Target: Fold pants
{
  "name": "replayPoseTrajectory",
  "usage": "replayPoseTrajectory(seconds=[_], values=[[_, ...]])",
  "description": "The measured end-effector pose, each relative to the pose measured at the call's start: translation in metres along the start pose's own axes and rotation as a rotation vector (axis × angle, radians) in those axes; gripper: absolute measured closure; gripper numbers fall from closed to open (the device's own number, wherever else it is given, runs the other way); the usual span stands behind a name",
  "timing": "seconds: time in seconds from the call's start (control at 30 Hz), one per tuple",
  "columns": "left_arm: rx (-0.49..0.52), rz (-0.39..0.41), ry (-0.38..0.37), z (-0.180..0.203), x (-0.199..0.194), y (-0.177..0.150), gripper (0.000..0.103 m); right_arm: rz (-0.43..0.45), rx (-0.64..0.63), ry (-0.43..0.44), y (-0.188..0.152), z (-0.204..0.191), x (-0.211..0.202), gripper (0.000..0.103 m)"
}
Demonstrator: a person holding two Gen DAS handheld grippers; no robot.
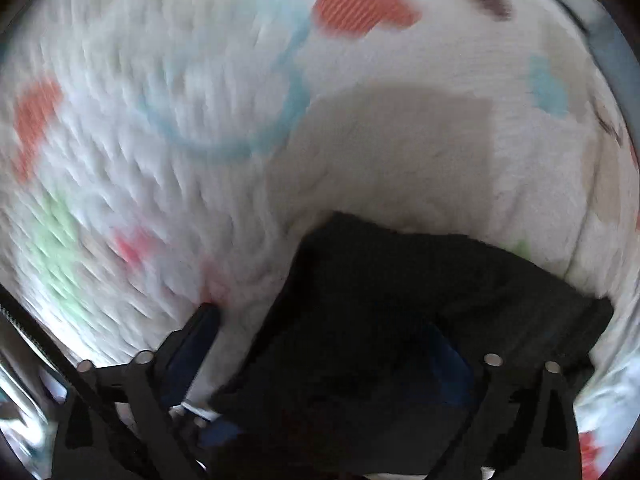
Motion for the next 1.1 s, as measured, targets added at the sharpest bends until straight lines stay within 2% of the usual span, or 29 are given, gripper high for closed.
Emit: replayPoseTrajectory(seconds=[0.03,0.07,0.1,0.13,0.17,0.3,0.37,0.6,0.77,0.93,1.0,1.1], values=[[-0.011,-0.009,-0.010,0.000,0.001,0.002,0.047,-0.007,-0.011,-0.002,0.000,0.001,-0.001,0.004],[-0.021,-0.019,-0.022,0.000,0.003,0.003,0.077,0.000,-0.037,-0.018,-0.002,0.003,-0.005,0.012],[-0.040,-0.052,-0.045,-0.001,0.008,0.002,0.090,0.012,-0.055,-0.035,-0.004,0.005,-0.009,0.023],[-0.052,-0.060,-0.054,-0.002,0.011,0.003,0.089,0.028,-0.067,-0.046,-0.006,0.007,-0.014,0.028],[-0.048,-0.057,-0.056,-0.001,0.009,0.001,0.089,0.054,-0.075,-0.060,-0.011,0.011,-0.020,0.040],[-0.011,-0.047,-0.075,0.017,0.005,0.001,0.090,0.133,-0.062,-0.004,-0.027,0.021,-0.038,0.055],[0.024,-0.042,-0.084,0.031,0.003,0.003,0.090,0.174,-0.052,0.026,-0.037,0.028,-0.050,0.058],[0.168,-0.067,-0.115,0.100,0.008,-0.010,0.090,0.336,-0.002,0.134,-0.091,0.076,-0.105,0.062],[0.291,-0.133,-0.100,0.159,0.047,-0.038,0.090,0.429,0.102,0.201,-0.138,0.148,-0.125,0.063],[0.407,-0.223,-0.058,0.207,0.102,-0.074,0.089,0.485,0.254,0.294,-0.178,0.230,-0.109,0.063],[0.442,-0.269,-0.033,0.218,0.131,-0.089,0.089,0.494,0.326,0.327,-0.193,0.258,-0.093,0.063],[0.486,-0.326,0.021,0.217,0.149,-0.111,0.088,0.492,0.433,0.380,-0.212,0.301,-0.061,0.063]])
Point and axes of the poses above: each gripper's, at about its wrist camera, not at the fingertips, and x roughly the way its jaws point, z to its right, y to its top, the point moved 6 cm from there along x, roughly the way its jaws point, and after that the axes turned 4 degrees about -y, right-handed, at the moved point
